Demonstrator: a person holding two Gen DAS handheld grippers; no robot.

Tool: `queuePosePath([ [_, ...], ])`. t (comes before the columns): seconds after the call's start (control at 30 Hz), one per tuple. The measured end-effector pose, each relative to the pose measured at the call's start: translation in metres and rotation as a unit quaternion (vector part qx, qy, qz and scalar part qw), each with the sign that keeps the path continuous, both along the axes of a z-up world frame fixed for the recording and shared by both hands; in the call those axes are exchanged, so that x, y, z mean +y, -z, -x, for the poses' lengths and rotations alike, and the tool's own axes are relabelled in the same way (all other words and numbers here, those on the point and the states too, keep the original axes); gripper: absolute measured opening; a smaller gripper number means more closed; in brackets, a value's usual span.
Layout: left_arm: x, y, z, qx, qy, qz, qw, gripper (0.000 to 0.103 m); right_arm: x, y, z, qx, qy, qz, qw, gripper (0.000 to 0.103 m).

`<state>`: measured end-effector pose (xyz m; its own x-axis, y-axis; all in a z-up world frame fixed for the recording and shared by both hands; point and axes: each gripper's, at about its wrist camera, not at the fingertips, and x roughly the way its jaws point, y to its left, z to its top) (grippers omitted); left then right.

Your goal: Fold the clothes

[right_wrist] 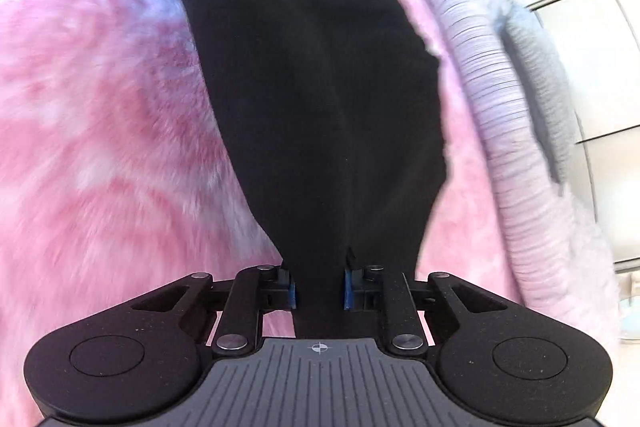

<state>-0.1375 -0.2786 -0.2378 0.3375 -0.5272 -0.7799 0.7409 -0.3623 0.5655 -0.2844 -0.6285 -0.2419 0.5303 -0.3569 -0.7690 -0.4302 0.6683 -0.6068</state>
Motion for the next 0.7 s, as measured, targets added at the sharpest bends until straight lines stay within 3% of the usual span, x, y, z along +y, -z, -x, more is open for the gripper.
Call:
queuePosePath([
  [0.13, 0.018, -0.030, 0.094, 0.074, 0.023, -0.028, 0.9966, 0.010, -0.004, -0.027, 0.078, 0.023, 0.011, -0.001, 1.000, 0.019],
  [0.23, 0.025, -0.028, 0.153, 0.136, 0.038, -0.053, 0.9885, 0.014, -0.011, -0.020, 0.139, 0.055, 0.031, 0.000, 0.998, 0.020],
  [0.33, 0.026, -0.017, 0.180, 0.168, 0.040, -0.084, 0.9814, 0.024, -0.002, -0.016, 0.163, 0.059, 0.077, 0.000, 0.995, 0.020],
  [0.37, 0.028, -0.015, 0.182, 0.168, 0.041, -0.096, 0.9803, 0.025, 0.002, -0.015, 0.169, 0.058, 0.093, 0.001, 0.994, 0.020],
  [0.43, 0.035, -0.019, 0.177, 0.172, 0.041, -0.110, 0.9782, 0.026, 0.011, -0.013, 0.180, 0.056, 0.127, 0.001, 0.990, 0.033],
  [0.5, 0.043, -0.030, 0.165, 0.173, 0.039, -0.111, 0.9778, 0.030, 0.020, -0.011, 0.192, 0.055, 0.160, 0.002, 0.986, 0.064],
  [0.57, 0.052, -0.042, 0.154, 0.159, 0.034, -0.109, 0.9807, 0.036, 0.028, -0.009, 0.204, 0.053, 0.193, 0.002, 0.980, 0.072],
  [0.7, 0.052, -0.056, 0.119, 0.126, 0.031, -0.091, 0.9873, 0.035, 0.058, -0.030, 0.196, 0.030, 0.248, -0.025, 0.968, 0.072],
])
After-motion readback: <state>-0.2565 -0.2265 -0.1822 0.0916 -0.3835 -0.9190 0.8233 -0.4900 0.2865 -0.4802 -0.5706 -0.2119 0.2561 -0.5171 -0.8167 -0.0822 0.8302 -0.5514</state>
